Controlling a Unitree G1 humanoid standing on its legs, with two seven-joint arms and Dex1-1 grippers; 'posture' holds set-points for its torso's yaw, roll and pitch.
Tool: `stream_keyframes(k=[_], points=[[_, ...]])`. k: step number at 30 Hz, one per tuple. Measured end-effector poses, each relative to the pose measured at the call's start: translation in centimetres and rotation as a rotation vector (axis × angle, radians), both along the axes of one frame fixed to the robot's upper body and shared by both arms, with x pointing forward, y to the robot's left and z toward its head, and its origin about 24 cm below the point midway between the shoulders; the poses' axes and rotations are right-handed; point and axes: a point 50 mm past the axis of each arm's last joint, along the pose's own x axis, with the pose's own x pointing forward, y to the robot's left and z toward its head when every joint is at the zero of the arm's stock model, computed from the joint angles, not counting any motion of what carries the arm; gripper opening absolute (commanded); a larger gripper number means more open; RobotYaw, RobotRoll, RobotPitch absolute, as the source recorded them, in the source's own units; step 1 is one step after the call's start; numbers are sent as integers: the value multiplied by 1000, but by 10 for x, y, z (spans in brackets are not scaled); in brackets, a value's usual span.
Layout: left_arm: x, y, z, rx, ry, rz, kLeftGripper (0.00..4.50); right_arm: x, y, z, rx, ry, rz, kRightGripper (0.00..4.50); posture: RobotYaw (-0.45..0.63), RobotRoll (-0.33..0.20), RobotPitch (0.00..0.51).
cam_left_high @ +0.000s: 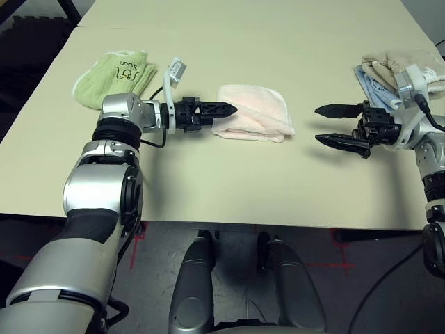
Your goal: Fold the towel and set it aside.
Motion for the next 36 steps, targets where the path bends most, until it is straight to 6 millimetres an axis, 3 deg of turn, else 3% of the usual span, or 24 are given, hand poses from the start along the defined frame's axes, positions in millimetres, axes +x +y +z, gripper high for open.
stream_keyframes(k=[17, 27, 36], points=[[0, 14, -3, 119, -14, -7, 4500, 0, 0, 0, -2, -1, 0, 4469, 5, 0, 258], [2, -2, 6, -28, 24, 13, 4500, 0, 1, 0, -10, -1, 1, 4469, 2, 0, 252], [-2, -18, -1, -14, 73, -63, 4500, 0, 1, 1, -16, -17, 1, 4469, 2, 0, 252]])
